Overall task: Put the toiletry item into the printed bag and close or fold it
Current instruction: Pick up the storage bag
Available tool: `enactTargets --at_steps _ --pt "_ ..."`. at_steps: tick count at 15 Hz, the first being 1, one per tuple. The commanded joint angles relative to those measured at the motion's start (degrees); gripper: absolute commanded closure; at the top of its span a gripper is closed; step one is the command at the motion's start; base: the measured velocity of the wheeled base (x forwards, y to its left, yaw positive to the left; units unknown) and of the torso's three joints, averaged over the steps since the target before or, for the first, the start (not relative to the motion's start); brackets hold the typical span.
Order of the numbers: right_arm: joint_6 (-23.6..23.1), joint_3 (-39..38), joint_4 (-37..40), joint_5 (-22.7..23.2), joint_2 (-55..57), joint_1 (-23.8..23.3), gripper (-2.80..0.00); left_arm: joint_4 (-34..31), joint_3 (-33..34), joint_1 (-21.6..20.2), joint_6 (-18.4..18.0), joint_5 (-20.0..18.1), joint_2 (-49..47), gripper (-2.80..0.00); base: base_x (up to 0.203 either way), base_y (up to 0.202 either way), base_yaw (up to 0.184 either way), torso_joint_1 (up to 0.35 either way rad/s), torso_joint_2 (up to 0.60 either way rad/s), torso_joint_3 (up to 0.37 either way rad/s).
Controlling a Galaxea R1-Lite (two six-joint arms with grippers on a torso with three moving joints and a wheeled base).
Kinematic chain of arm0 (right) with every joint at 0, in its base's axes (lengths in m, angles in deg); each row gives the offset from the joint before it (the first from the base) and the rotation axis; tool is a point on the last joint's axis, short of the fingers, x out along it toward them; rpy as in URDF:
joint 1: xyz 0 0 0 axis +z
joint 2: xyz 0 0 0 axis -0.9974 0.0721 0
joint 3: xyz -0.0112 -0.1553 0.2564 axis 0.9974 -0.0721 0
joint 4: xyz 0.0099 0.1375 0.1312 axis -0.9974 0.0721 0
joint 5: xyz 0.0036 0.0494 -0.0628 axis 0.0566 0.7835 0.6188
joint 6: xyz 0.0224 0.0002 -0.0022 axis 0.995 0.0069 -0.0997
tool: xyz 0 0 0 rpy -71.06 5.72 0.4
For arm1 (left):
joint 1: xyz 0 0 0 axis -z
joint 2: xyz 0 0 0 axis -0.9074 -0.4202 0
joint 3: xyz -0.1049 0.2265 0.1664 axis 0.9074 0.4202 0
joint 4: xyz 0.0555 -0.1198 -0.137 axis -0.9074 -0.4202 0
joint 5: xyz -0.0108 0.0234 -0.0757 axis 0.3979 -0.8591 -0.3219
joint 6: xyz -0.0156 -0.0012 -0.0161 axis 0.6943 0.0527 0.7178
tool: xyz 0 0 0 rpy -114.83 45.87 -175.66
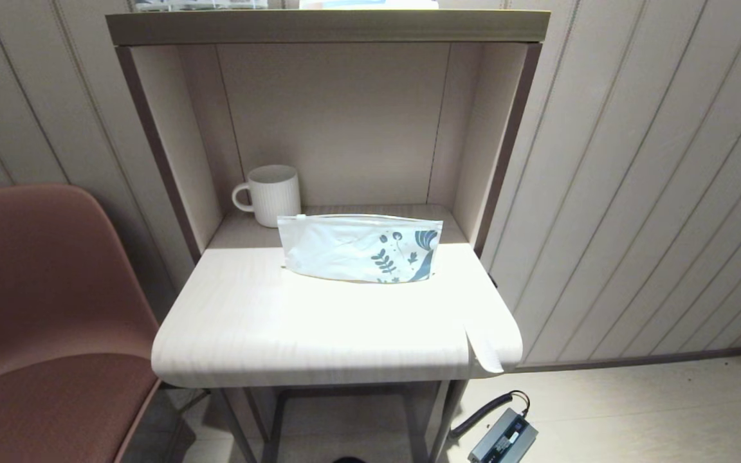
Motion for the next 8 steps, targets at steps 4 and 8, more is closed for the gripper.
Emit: enactTargets --at_steps 4,8 --pt "-0.01 0.00 0.00 -0.01 0.07 -0.02 0.00 -2.43 -32.88 -0.14 2.27 -10.62 -26.46 0.00 0.000 0.000 0.000 0.000 0.00 0.000" --pt "-0.01 0.00 0.00 -0.01 0.07 -0.02 0.00 -16.80 -42.92 0.50 3.10 -34.94 -39.77 0.00 0.000 0.000 0.000 0.000 0.00 0.000"
